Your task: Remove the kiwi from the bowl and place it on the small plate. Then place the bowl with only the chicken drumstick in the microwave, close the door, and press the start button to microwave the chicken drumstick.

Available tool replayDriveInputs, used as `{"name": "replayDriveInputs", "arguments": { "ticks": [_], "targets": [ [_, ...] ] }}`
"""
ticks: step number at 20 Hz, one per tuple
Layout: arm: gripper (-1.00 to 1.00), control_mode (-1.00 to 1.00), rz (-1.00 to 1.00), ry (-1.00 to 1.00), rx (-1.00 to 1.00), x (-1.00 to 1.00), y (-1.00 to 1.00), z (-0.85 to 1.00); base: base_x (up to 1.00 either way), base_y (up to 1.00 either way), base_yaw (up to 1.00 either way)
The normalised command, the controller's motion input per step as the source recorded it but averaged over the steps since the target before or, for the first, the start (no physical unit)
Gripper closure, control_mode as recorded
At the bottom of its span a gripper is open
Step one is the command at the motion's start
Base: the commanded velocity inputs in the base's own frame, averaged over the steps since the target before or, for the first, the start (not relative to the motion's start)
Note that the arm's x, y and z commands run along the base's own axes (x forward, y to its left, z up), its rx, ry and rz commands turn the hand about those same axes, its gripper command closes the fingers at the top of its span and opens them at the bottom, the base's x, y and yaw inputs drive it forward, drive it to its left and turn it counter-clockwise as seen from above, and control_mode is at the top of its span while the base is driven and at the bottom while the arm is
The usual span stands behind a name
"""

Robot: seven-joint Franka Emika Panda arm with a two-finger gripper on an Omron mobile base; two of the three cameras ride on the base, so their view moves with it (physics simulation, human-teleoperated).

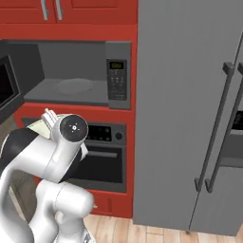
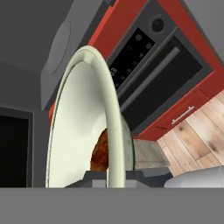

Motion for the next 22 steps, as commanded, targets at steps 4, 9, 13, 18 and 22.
{"name": "replayDriveInputs", "arguments": {
  "ticks": [4,9,13,18,22],
  "targets": [
    [1.0,1.0,0.0,0.0,0.0,0.0,0.0,0.0,0.16,0.37,-0.06],
    [1.0,1.0,0.0,0.0,0.0,0.0,0.0,0.0,0.22,0.48,-0.06],
    [1.0,1.0,0.0,0.0,0.0,0.0,0.0,0.0,0.29,0.41,-0.01],
    [1.0,1.0,0.0,0.0,0.0,0.0,0.0,0.0,0.3,0.01,0.13],
    [1.0,1.0,0.0,0.0,0.0,0.0,0.0,0.0,0.15,0.0,0.16]
  ]
}}
